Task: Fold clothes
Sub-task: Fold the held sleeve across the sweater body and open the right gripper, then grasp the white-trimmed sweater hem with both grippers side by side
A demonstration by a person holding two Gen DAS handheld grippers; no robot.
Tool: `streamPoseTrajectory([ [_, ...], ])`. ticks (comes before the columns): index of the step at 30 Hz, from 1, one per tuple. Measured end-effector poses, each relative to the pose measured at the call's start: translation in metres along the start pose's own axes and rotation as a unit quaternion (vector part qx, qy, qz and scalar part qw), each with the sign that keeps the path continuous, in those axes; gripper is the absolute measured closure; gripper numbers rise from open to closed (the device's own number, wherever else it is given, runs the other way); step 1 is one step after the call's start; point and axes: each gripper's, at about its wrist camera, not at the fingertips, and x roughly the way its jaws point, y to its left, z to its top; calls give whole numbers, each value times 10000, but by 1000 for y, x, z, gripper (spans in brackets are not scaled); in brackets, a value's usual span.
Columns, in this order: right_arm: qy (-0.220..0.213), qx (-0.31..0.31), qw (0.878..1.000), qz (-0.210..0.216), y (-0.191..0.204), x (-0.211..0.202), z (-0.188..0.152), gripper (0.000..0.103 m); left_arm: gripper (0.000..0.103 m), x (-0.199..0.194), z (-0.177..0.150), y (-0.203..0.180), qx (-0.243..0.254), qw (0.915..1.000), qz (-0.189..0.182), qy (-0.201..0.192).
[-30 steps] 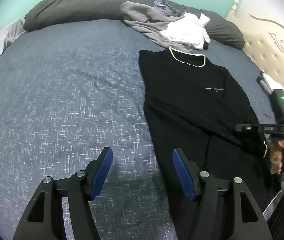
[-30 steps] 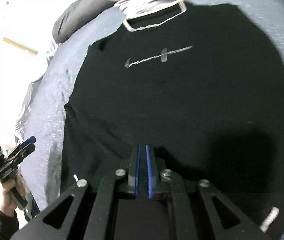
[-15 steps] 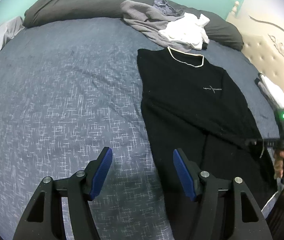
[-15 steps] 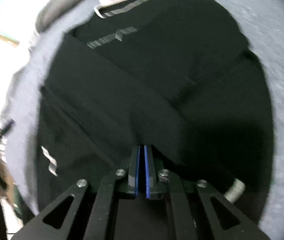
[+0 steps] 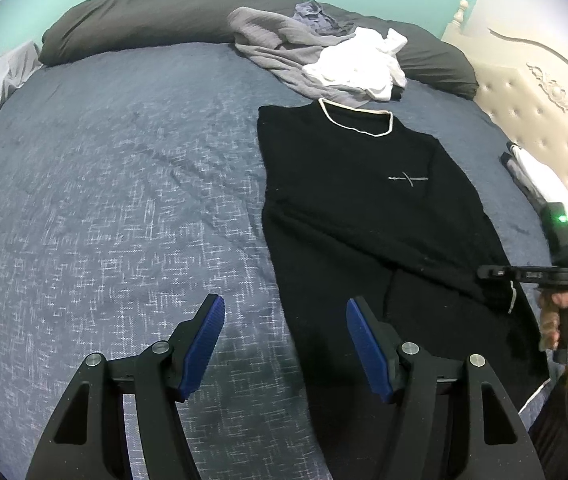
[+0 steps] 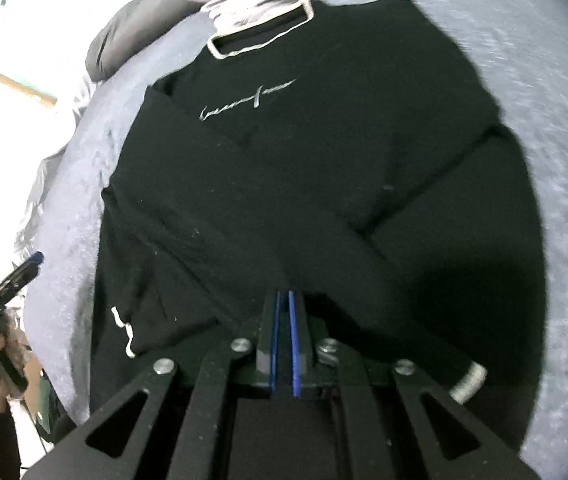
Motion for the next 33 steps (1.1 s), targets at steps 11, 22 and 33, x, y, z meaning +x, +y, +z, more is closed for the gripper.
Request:
streamPoseTrajectory([
  [11,88,59,9981,-608,-25,-4,-11,100,35,8,-5,6,-73,9999,-47,73],
  [22,141,275,9955,-901,-65,-51,-41,100,35,-6,-17,3,-134,9993,-223,262],
  [33,167,181,9984,-514,-85,-121,-96,68,35,-26,-68,-30,56,9946,-524,890],
])
